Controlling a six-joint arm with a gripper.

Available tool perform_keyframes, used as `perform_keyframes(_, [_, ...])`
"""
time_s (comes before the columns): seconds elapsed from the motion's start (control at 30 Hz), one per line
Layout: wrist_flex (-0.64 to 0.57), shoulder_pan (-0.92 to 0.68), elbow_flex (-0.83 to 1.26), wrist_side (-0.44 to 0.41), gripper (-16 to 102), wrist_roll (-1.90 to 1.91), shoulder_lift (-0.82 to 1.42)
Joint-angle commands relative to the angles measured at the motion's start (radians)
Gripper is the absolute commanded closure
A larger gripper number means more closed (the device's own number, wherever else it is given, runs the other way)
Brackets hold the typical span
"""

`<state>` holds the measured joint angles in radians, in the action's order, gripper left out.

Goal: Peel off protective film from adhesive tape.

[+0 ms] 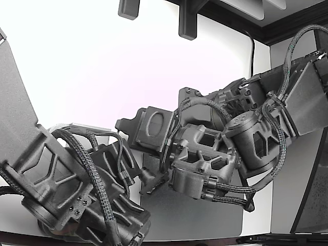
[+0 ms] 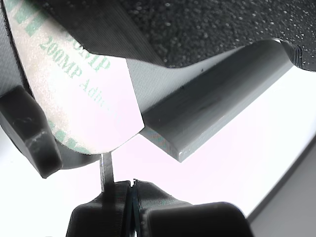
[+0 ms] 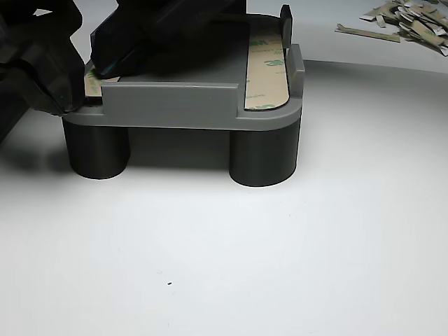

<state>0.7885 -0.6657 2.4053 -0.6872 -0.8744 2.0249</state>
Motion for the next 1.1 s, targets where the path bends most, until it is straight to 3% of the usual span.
perform_keyframes(0.0, [-0.009, 0.003, -0.018, -0.002, 97, -0.005, 0.028])
perform_keyframes(1.07, [-0.028, 0.009, -0.008, -0.012, 97, -0.014, 0.020])
